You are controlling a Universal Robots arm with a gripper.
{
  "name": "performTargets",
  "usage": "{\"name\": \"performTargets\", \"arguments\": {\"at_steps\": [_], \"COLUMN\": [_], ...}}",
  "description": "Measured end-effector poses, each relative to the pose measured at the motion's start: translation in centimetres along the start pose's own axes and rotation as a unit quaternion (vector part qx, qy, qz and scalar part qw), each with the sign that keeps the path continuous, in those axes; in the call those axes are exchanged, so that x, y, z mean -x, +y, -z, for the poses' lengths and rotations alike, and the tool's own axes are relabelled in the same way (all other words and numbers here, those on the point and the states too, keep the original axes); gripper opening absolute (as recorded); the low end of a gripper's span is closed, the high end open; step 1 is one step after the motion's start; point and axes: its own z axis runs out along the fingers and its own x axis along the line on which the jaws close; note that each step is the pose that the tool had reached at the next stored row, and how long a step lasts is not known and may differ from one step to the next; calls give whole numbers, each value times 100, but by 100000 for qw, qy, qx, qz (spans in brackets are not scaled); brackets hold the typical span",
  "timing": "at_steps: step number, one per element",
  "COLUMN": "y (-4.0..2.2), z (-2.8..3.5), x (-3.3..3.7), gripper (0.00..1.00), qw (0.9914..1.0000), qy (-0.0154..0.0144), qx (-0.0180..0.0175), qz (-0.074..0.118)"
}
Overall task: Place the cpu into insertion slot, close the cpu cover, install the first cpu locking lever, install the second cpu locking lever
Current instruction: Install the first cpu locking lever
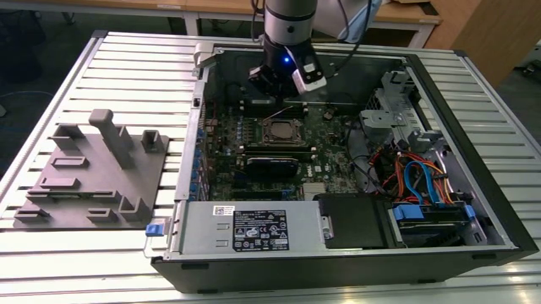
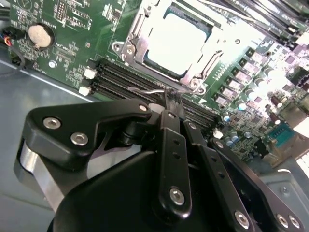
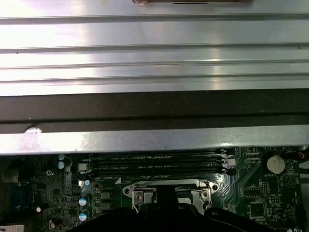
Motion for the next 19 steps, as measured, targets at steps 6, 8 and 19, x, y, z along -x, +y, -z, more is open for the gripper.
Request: {"name": "performTargets", "arguments": {"at_steps": [6,8,19], "y": [-5,-5,17], "z": [-58,-66,-99], "x": [9,10,43], "gripper": [10,10,10], "qw": [99996,99995,99975], "qy": [42,20,-168], "qx": [940,960,874], "qz": [-44,-301,-2039]}}
